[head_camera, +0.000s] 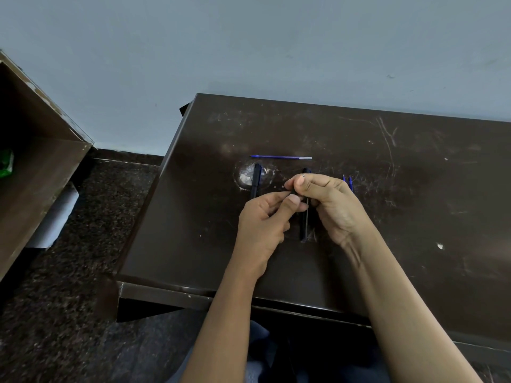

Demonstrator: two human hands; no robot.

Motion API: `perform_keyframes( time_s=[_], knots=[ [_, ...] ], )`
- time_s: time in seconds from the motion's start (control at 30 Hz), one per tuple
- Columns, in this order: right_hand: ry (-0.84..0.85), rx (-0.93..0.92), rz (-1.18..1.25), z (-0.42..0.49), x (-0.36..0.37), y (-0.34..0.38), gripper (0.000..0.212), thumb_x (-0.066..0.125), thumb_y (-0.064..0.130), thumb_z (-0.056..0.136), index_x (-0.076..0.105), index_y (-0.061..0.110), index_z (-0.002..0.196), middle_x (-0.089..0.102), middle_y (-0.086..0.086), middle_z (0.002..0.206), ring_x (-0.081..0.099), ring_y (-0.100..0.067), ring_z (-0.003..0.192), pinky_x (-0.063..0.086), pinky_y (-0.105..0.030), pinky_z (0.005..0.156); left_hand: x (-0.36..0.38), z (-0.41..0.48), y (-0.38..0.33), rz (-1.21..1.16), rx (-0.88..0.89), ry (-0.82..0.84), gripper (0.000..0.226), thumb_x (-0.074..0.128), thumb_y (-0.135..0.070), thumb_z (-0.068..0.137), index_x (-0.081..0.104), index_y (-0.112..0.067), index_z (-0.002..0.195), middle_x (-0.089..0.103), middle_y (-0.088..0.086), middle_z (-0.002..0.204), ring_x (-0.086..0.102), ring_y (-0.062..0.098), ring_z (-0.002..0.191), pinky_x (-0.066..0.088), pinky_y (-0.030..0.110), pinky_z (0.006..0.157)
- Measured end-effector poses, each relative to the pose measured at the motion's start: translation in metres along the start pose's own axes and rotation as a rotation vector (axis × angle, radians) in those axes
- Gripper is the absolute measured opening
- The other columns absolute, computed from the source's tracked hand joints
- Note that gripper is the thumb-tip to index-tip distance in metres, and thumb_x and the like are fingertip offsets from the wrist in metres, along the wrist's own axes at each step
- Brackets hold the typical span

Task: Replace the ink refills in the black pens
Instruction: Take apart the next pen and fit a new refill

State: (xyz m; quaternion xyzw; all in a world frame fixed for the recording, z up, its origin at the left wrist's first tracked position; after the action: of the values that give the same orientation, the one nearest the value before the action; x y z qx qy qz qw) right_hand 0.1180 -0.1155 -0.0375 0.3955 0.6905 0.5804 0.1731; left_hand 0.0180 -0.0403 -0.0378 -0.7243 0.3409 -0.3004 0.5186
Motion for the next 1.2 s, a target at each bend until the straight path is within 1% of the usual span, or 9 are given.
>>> perform_keyframes(
  time_s=[0.13, 0.27, 0.43, 0.57, 0.7, 0.83, 0.93, 1.1, 1.2],
  knots=[
    [0.044, -0.012, -0.001, -0.001, 0.001, 0.001, 0.025, 0.065, 0.026, 0.077, 0.07, 0.002, 0.086, 0.065, 0.007, 0.06, 0.05, -0.007, 0.058, 0.046, -0.019, 0.065, 0.005, -0.002, 0.005, -0.158, -0.139, 0.104, 0.022, 0.057, -0.027, 0.093, 0.072, -0.011, 0.098, 0.073, -0.004, 0.078, 0.039, -0.001, 0.044, 0.03, 0.012, 0.042],
    [-0.024, -0.008, 0.063, 0.0, 0.004, -0.006, 0.021, 0.061, 0.024, 0.084, 0.072, 0.007, 0.09, 0.068, -0.003, 0.083, 0.055, -0.013, 0.069, 0.05, -0.023, 0.064, -0.003, 0.001, -0.006, 0.455, 0.19, -0.082, 0.021, 0.053, -0.031, 0.095, 0.071, -0.02, 0.096, 0.073, -0.008, 0.079, 0.064, 0.001, 0.07, 0.046, 0.011, 0.06],
    [-0.121, -0.016, 0.002, -0.001, 0.007, -0.008, 0.023, 0.058, 0.021, 0.093, 0.072, 0.007, 0.103, 0.068, -0.007, 0.09, 0.063, -0.008, 0.07, 0.051, -0.018, 0.059, -0.007, -0.002, -0.01, 0.609, 0.301, -0.191, 0.022, 0.047, -0.025, 0.098, 0.067, -0.016, 0.096, 0.068, -0.004, 0.074, 0.064, 0.007, 0.064, 0.052, 0.019, 0.06],
    [-0.189, 0.006, 0.011, -0.002, 0.006, -0.01, 0.019, 0.068, 0.018, 0.086, 0.073, 0.003, 0.096, 0.073, -0.008, 0.085, 0.067, -0.004, 0.067, 0.051, -0.015, 0.059, -0.009, -0.004, -0.012, 0.782, 0.347, -0.258, 0.022, 0.046, -0.032, 0.098, 0.064, -0.019, 0.092, 0.063, -0.005, 0.07, 0.06, 0.008, 0.063, 0.046, 0.022, 0.055],
    [-0.15, 0.008, 0.043, 0.0, 0.005, -0.007, 0.011, 0.066, 0.013, 0.087, 0.073, 0.004, 0.089, 0.072, -0.01, 0.082, 0.063, -0.013, 0.064, 0.053, -0.028, 0.058, -0.004, -0.002, -0.011, 0.638, 0.303, -0.209, 0.025, 0.046, -0.026, 0.099, 0.065, -0.016, 0.084, 0.065, -0.007, 0.069, 0.062, 0.006, 0.065, 0.046, 0.013, 0.058],
    [-0.114, -0.037, 0.002, 0.002, 0.003, 0.0, 0.012, 0.069, 0.017, 0.082, 0.074, 0.007, 0.086, 0.071, -0.01, 0.081, 0.059, -0.012, 0.058, 0.051, -0.028, 0.059, 0.001, 0.0, -0.007, 0.447, 0.18, -0.154, 0.032, 0.045, -0.026, 0.098, 0.064, -0.018, 0.074, 0.06, -0.006, 0.06, 0.056, 0.002, 0.06, 0.042, 0.01, 0.058],
    [-0.06, -0.06, 0.014, 0.001, 0.005, 0.004, 0.027, 0.071, 0.025, 0.074, 0.072, 0.003, 0.089, 0.07, -0.013, 0.08, 0.056, -0.015, 0.053, 0.049, -0.03, 0.057, 0.003, 0.001, -0.001, 0.25, 0.032, -0.071, 0.037, 0.043, -0.032, 0.099, 0.061, -0.02, 0.069, 0.052, -0.008, 0.057, 0.042, 0.001, 0.046, 0.035, 0.017, 0.047],
    [0.005, -0.055, 0.045, -0.002, 0.007, 0.009, 0.02, 0.068, 0.026, 0.073, 0.073, 0.01, 0.083, 0.07, -0.005, 0.074, 0.053, -0.015, 0.052, 0.05, -0.028, 0.057, 0.011, -0.002, 0.001, -0.124, -0.174, 0.152, 0.036, 0.041, -0.035, 0.101, 0.055, -0.02, 0.071, 0.042, -0.01, 0.055, 0.025, 0.0, 0.041, 0.021, 0.013, 0.036],
    [0.016, -0.049, 0.078, -0.003, 0.011, 0.007, 0.018, 0.063, 0.023, 0.08, 0.072, 0.009, 0.089, 0.071, -0.005, 0.08, 0.053, -0.016, 0.056, 0.049, -0.026, 0.055, 0.003, 0.001, -0.001, 0.092, -0.045, 0.015, 0.034, 0.045, -0.033, 0.099, 0.061, -0.021, 0.072, 0.051, -0.009, 0.055, 0.038, 0.003, 0.041, 0.031, 0.014, 0.041]
  ],
)
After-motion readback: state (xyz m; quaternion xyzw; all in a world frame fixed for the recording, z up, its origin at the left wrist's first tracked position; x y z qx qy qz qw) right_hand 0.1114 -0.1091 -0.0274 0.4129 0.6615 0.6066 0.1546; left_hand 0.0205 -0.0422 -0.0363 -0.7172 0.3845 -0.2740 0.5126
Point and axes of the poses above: each hand's wrist, its own z-axis towards the middle knuckle, its own x-axis out of the palm, y = z × x, the point moved 6 cm from there along z, towards the middle knuckle
